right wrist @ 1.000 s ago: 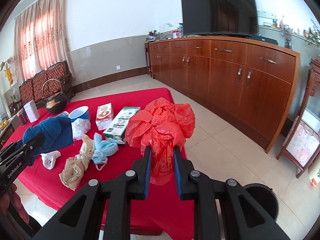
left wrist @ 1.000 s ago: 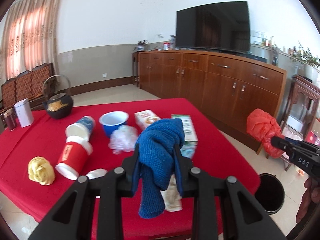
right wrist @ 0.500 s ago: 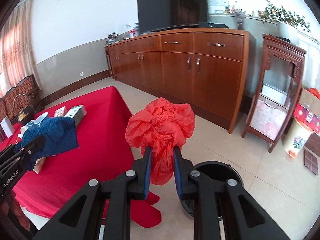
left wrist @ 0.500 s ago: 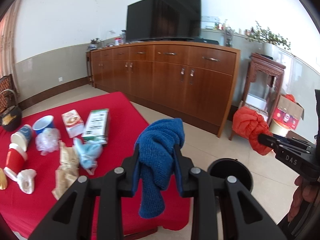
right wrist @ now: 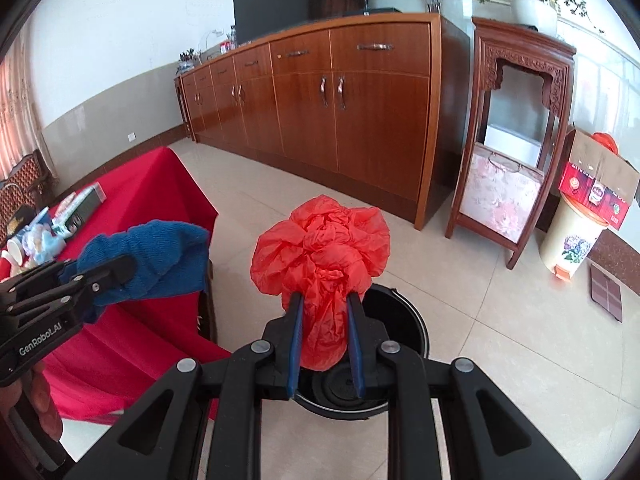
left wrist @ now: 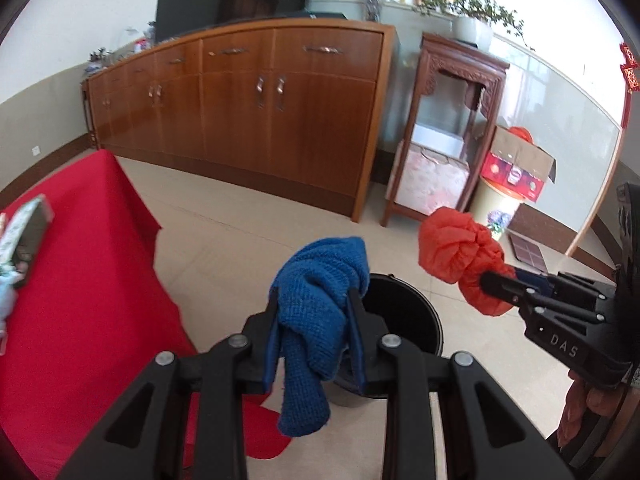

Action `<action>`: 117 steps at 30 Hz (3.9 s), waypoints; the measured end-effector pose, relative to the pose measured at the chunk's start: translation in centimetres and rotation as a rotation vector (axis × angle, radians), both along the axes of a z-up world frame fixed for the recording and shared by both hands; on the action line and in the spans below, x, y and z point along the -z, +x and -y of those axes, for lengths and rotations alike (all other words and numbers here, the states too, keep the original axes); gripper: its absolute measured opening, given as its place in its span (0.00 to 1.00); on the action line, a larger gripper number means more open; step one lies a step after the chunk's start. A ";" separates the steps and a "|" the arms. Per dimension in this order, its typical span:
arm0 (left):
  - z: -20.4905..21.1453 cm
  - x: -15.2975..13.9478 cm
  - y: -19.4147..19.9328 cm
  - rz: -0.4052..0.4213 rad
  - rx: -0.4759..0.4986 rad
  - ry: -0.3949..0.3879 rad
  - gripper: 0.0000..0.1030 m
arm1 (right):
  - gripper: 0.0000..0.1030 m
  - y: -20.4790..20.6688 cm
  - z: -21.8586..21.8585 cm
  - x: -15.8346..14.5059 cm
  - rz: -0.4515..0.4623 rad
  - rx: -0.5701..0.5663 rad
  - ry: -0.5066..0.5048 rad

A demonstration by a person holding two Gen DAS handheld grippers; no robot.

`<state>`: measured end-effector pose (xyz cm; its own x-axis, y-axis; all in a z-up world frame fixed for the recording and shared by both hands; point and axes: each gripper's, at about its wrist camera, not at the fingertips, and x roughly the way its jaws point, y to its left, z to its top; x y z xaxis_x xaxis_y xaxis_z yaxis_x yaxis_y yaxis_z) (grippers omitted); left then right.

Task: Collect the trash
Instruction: 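Carry both items over the black bin and open both grippers to drop them, then move both grippers back toward the table, then grasp the beige stockings with the right gripper while the left grasps the white tissue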

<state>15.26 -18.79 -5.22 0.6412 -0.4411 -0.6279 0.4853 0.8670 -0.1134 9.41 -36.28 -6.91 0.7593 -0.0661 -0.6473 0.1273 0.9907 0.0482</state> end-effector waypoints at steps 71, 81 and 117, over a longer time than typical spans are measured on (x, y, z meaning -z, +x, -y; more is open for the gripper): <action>-27.0 -4.9 -8.0 0.128 -0.694 0.055 0.99 | 1.00 4.3 -20.2 -4.1 0.124 -0.332 0.053; -35.1 -3.1 -9.9 0.119 -0.834 0.090 0.92 | 0.99 4.6 -30.0 -4.0 0.114 -0.483 0.075; -38.9 1.1 -3.7 0.004 -0.712 -0.002 0.23 | 0.15 10.1 -42.9 0.5 -0.019 -0.736 0.099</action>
<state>11.54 20.15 -6.36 0.7761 0.0848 -0.6249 -0.1990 0.9732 -0.1150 19.49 6.66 -7.44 0.5734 0.5149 -0.6372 -0.5660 0.8113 0.1463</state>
